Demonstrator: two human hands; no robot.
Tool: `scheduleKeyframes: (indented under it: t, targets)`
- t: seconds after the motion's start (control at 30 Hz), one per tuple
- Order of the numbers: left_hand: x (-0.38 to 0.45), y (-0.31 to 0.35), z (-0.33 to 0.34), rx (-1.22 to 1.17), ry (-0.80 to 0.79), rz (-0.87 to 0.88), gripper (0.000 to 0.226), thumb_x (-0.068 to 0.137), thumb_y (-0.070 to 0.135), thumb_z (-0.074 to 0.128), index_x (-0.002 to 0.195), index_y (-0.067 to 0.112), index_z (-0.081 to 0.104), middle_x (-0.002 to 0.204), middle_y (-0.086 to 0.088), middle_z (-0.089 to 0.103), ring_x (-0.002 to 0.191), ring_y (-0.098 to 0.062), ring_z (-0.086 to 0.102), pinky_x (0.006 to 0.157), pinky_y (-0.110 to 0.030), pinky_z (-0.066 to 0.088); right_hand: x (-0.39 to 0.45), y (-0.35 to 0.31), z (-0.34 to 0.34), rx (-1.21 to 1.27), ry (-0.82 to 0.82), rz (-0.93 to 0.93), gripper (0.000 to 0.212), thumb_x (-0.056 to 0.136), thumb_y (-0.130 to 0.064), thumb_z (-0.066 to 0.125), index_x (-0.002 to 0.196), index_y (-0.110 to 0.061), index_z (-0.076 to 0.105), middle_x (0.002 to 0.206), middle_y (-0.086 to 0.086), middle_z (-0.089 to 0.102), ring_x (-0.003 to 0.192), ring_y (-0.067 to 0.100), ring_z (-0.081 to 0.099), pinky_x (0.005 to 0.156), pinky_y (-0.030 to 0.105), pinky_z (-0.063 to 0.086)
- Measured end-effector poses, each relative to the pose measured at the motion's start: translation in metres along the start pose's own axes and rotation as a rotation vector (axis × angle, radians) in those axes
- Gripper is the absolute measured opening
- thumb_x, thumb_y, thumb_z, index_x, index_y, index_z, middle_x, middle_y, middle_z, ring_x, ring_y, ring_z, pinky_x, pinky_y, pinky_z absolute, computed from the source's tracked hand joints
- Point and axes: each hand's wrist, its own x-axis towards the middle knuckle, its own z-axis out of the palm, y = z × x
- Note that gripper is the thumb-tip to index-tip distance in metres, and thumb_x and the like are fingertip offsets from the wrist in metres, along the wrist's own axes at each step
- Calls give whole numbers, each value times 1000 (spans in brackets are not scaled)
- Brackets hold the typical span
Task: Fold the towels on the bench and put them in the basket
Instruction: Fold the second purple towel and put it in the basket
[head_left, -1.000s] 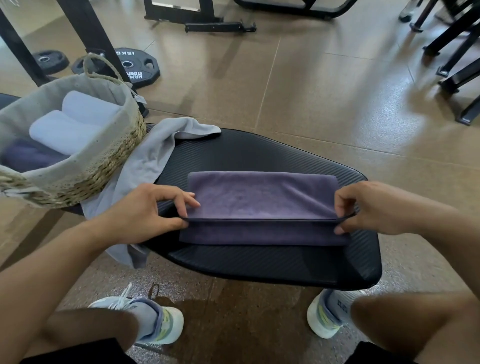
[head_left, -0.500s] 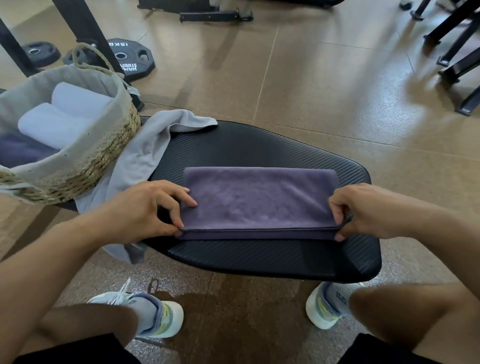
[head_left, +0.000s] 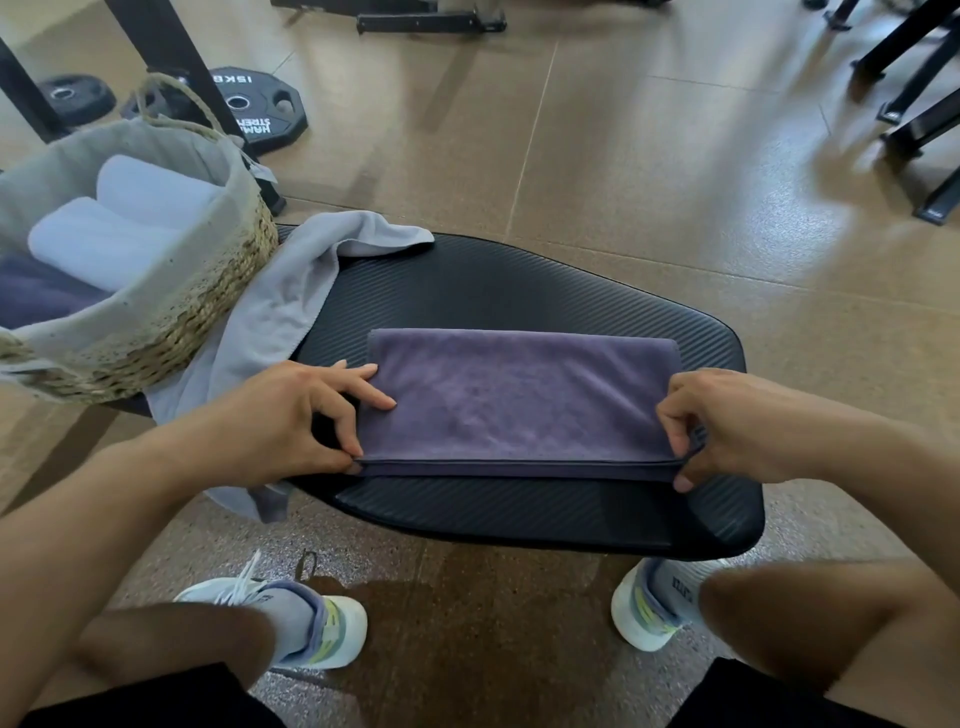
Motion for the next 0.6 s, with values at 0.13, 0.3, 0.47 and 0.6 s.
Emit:
scheduleKeyframes:
  t: [0.13,0.3,0.47,0.6]
  targets:
    - [-2,3,3,134,12,17,28,61,58,87,70,36,71,127,28,62,139,11,37,122,-17,18,-6,-8,1,-130,1,0,46,61,-68,81,83,-38,54,94,-17,47,96,5,42,84,26,41]
    - [1,15,11,330,81,94,34,62,58,87,84,37,71,101,26,60,110,-4,53,98,-25,41,-8,-20,5,-216,114,-43,37,70,-66,76,94,-43,58,87,-23,44,96,4,45,81,20,36]
    - [2,15,10,287,67,63,25,65,44,92,70,38,68,85,22,59,94,-6,54,86,-24,42,-8,-20,4,-199,67,24,31,73,-62,75,75,-36,59,80,-20,52,87,3,44,82,27,46]
    - [2,16,9,243,37,53,25,68,41,91,69,38,66,87,22,60,98,-7,55,85,-25,45,-9,-21,2,-179,45,62,31,73,-61,76,75,-36,58,80,-17,58,84,4,50,74,26,46]
